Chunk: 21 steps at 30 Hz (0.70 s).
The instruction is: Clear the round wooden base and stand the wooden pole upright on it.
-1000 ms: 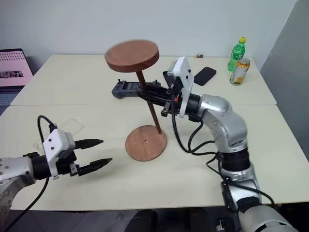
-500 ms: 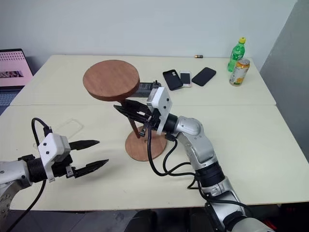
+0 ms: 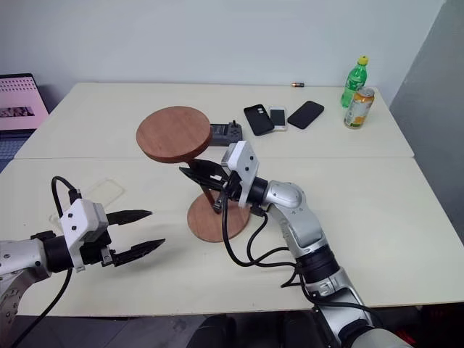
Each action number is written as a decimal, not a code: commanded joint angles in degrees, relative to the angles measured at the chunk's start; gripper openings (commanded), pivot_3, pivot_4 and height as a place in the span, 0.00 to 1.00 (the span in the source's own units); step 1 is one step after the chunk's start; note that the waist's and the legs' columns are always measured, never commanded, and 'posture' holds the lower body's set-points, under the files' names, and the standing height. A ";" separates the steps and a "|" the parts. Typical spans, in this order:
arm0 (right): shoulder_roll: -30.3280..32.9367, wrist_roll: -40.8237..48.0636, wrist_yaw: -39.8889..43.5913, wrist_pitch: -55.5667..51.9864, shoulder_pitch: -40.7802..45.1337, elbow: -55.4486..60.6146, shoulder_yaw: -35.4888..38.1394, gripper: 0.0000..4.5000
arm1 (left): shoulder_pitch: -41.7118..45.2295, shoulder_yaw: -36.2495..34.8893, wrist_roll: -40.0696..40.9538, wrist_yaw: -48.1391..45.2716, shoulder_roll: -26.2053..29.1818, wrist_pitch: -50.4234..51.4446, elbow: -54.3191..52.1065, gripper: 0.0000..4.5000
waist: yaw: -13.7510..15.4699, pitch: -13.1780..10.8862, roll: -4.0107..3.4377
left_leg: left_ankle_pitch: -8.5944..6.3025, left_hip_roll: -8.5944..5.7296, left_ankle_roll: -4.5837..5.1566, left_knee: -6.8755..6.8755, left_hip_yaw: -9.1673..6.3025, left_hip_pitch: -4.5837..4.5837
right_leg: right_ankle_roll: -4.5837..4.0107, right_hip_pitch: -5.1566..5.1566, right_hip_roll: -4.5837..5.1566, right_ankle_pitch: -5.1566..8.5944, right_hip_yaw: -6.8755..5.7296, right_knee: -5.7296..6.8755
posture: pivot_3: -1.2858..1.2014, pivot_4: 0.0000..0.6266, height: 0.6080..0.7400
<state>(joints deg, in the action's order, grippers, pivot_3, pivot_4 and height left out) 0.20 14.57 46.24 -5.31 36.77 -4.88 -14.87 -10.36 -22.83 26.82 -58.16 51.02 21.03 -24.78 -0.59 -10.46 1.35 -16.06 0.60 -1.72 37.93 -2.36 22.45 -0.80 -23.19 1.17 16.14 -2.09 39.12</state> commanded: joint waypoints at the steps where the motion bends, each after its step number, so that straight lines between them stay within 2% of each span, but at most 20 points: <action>1: 0.43 -0.18 0.74 1.52 -0.74 1.00 -0.71 0.05 | 1.06 -0.01 0.58 -0.21 0.45 -0.11 -0.22 0.80 | 0.00 0.00 0.00 | 0.00 0.00 0.00 0.00 0.00 0.00 | 0.00 0.00 0.00 0.00 0.00 0.00 | 0.52 0.24 1.00; 21: 2.50 -1.01 0.71 -2.72 -1.28 0.70 -2.37 0.05 | 1.92 0.97 0.02 -0.14 0.32 -0.64 0.17 0.80 | 0.03 0.04 0.03 | 0.00 0.00 0.00 0.00 0.01 -0.04 | 0.00 0.02 0.00 0.00 0.01 0.03 | 0.52 0.24 1.00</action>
<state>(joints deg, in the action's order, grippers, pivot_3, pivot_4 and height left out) 2.01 14.60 47.18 -5.92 35.71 -3.79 -15.98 -9.01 -21.66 26.63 -58.18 51.02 21.03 -24.09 -0.57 -10.42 1.38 -16.06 0.60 -1.72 37.93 -2.35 22.40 -0.80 -23.16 1.17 16.14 -2.08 39.15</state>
